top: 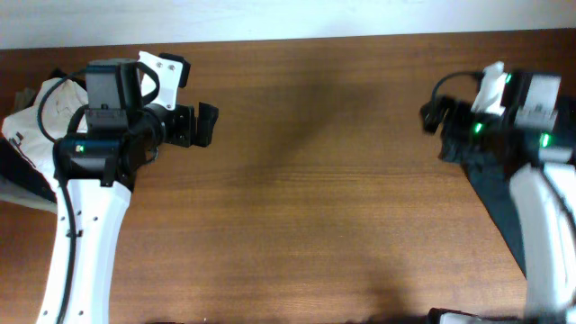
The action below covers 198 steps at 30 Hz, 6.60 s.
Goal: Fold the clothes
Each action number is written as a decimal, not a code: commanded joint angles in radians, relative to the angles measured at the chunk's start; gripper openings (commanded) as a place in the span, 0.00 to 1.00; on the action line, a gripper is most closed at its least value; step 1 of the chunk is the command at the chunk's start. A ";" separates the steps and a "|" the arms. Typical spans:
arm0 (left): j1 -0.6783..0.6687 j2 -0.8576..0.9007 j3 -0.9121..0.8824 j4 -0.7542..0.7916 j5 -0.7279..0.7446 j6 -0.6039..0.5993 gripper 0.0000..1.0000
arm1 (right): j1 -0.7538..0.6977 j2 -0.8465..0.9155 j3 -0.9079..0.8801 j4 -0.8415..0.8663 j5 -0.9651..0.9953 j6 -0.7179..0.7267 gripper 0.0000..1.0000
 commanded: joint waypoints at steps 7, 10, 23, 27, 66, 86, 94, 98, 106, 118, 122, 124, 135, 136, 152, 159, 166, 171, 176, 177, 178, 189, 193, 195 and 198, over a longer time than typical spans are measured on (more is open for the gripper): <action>0.005 0.004 0.029 -0.012 0.038 -0.002 0.99 | -0.203 0.434 0.077 0.124 0.122 0.001 0.96; 0.005 0.004 0.029 -0.011 0.042 -0.002 0.99 | -0.226 0.548 0.077 0.163 0.210 0.001 0.94; 0.005 0.004 0.029 -0.009 0.040 -0.001 0.99 | 0.001 0.645 0.077 0.152 -0.049 -0.004 0.04; 0.006 0.004 0.029 -0.020 -0.016 -0.002 0.99 | 0.222 0.613 0.077 0.141 -0.111 0.002 0.04; -0.246 0.639 0.028 0.137 -0.044 0.066 0.00 | 0.216 0.145 0.089 -0.274 0.218 0.071 0.75; -0.038 0.789 0.028 0.032 -0.364 -0.107 0.00 | 0.062 0.210 -0.017 -0.267 0.246 0.073 0.76; 0.045 0.789 0.029 -0.005 -0.307 -0.111 0.00 | 0.042 0.211 -0.242 -0.200 0.245 0.073 0.81; 0.045 0.788 0.035 -0.009 -0.300 -0.111 0.00 | 0.043 0.211 -0.364 -0.195 0.221 0.071 0.81; 0.045 0.788 0.051 -0.009 -0.272 -0.110 0.02 | 0.044 0.211 -0.522 -0.087 0.215 0.069 0.73; 0.045 0.788 0.051 -0.008 -0.272 -0.110 0.03 | 0.042 0.202 -0.312 -0.109 0.351 0.107 0.04; 0.045 0.788 0.051 -0.006 -0.272 -0.111 0.04 | 0.042 0.202 -0.164 -0.053 0.362 0.106 0.04; 0.045 0.788 0.051 -0.005 -0.272 -0.111 0.04 | 0.042 0.202 -0.120 0.015 0.413 0.106 0.04; 0.045 0.788 0.074 -0.005 -0.243 -0.106 0.07 | 0.037 0.275 -0.101 0.346 0.616 0.099 0.04; 0.045 0.788 0.077 -0.005 -0.242 -0.107 0.07 | 0.034 0.298 -0.101 0.370 0.617 0.098 0.09; -0.126 0.773 0.223 -0.047 0.080 0.135 0.34 | -0.035 0.232 -0.100 0.120 0.161 0.095 0.78; -0.234 0.790 0.217 0.018 0.019 0.135 0.40 | -0.035 0.220 -0.100 -0.074 0.132 0.095 0.78; -0.246 0.877 0.217 0.029 -0.066 0.134 0.40 | -0.035 0.220 -0.100 -0.108 0.131 0.095 0.79; -0.247 0.883 0.233 0.018 -0.069 0.133 0.06 | -0.035 0.220 -0.100 -0.107 0.132 0.095 0.80; -0.246 0.880 0.370 -0.132 -0.069 0.127 0.00 | -0.035 0.220 -0.100 -0.105 0.139 0.095 0.80; -0.247 0.880 0.422 -0.171 -0.069 0.127 0.00 | -0.035 0.220 -0.100 -0.104 0.141 0.095 0.80; -0.248 0.880 0.457 -0.192 -0.069 0.126 0.00 | -0.035 0.220 -0.100 -0.101 0.142 0.095 0.80; -0.248 0.904 0.597 0.068 -0.074 0.127 0.00 | -0.035 0.221 -0.100 -0.080 0.144 0.095 0.80; -0.248 0.921 0.597 0.260 -0.084 0.122 0.00 | -0.035 0.221 -0.100 -0.083 0.143 0.095 0.80; -0.248 0.921 0.597 0.352 -0.084 0.060 0.00 | -0.035 0.221 -0.100 -0.084 0.143 0.095 0.80; -0.248 0.921 0.597 0.395 -0.075 -0.020 0.01 | -0.035 0.221 -0.100 -0.087 0.143 0.095 0.80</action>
